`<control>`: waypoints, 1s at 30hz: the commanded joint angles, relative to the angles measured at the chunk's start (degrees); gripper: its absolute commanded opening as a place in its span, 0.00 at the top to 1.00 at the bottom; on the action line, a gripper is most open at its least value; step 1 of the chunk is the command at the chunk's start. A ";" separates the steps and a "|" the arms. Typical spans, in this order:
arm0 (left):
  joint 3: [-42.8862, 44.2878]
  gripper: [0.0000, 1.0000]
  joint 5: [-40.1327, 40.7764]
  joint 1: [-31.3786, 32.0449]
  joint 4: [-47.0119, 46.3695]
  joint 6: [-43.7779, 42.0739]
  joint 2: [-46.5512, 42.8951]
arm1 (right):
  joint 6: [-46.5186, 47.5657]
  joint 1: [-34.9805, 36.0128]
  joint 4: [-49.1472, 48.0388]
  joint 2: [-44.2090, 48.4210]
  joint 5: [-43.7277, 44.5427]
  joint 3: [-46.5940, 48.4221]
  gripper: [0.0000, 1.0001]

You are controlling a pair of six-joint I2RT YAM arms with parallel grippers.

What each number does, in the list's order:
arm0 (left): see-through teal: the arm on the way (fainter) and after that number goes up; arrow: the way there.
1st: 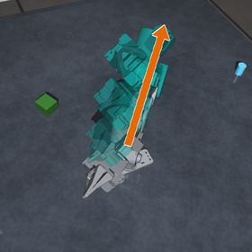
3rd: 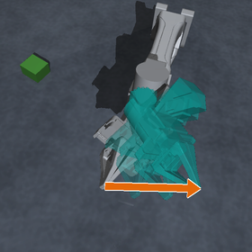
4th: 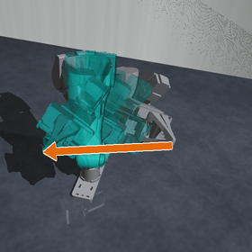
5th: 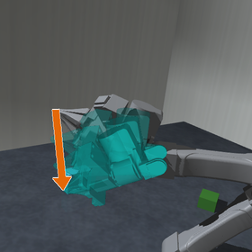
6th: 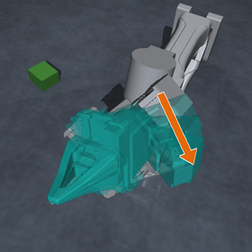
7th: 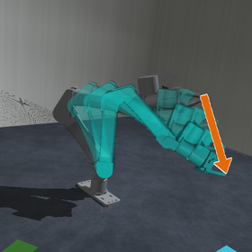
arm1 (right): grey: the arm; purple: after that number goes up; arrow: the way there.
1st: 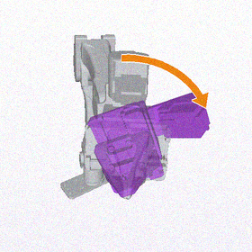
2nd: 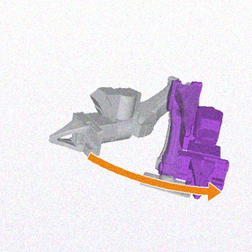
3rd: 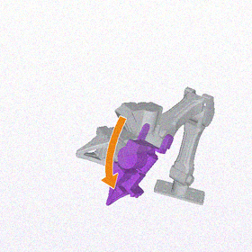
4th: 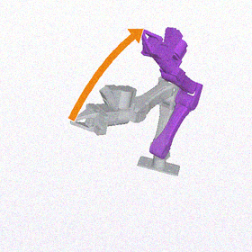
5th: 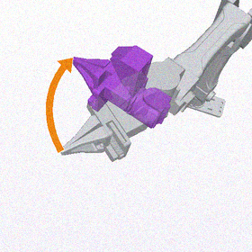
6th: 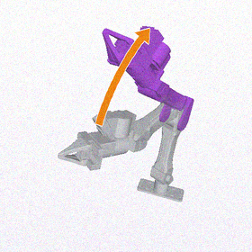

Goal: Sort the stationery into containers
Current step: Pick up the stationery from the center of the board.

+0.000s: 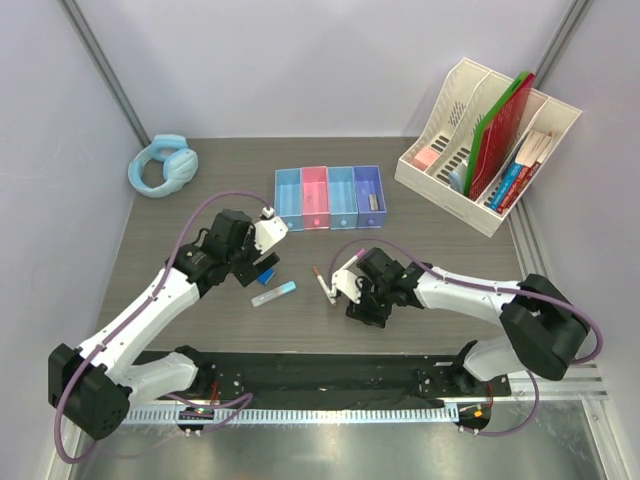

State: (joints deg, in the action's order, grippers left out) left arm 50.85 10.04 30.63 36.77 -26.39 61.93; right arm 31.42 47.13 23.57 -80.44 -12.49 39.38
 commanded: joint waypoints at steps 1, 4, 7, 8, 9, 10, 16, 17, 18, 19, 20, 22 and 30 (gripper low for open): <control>0.30 0.10 0.33 0.13 0.32 -0.42 -1.55 | 1.80 0.06 5.25 0.90 2.47 0.00 0.40; 0.56 0.10 0.33 0.13 0.40 -0.33 -1.55 | 2.33 0.06 5.60 0.73 3.26 -0.26 0.43; 0.65 0.10 0.24 0.13 0.40 -0.15 -1.46 | 2.42 0.06 5.43 0.03 3.26 -0.53 0.47; 0.83 0.10 0.15 0.13 0.32 -0.24 -1.46 | 2.42 0.06 5.34 -0.32 3.18 -0.44 0.48; 0.83 0.10 0.15 0.13 0.40 -0.15 -1.46 | 2.42 -0.02 5.34 -0.59 3.00 -0.35 0.52; 0.92 0.10 0.24 0.13 0.40 -0.15 -1.38 | 2.42 0.06 5.17 -0.76 3.09 -0.26 0.57; 0.74 0.09 0.07 0.13 0.58 -0.06 -1.81 | 1.98 0.06 5.34 0.37 3.44 0.44 0.86; 0.74 0.10 0.15 0.13 0.58 -0.06 -1.73 | 1.72 0.06 5.69 0.81 3.26 0.96 0.86; 0.65 0.09 -0.02 0.13 0.58 -0.06 -1.90 | 1.54 0.15 6.04 1.34 3.09 1.31 0.87; 0.65 0.09 -0.02 0.13 0.58 0.11 -1.82 | 1.63 0.06 7.26 1.86 2.91 1.75 0.87; 0.57 0.09 -0.11 0.13 0.49 0.11 -1.90 | 1.54 0.06 7.97 3.18 2.65 3.15 0.87; 0.48 0.09 -0.37 0.13 0.05 0.29 -1.81 | 1.80 0.06 10.17 4.76 2.39 4.82 0.88; -0.93 0.10 -0.11 0.13 -2.32 0.38 0.38 | 4.87 -0.11 4.06 7.94 15.34 13.62 0.88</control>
State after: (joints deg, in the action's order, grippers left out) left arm 50.68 10.02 30.63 36.88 -26.13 61.54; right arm 33.65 47.13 34.30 -74.00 -8.08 48.66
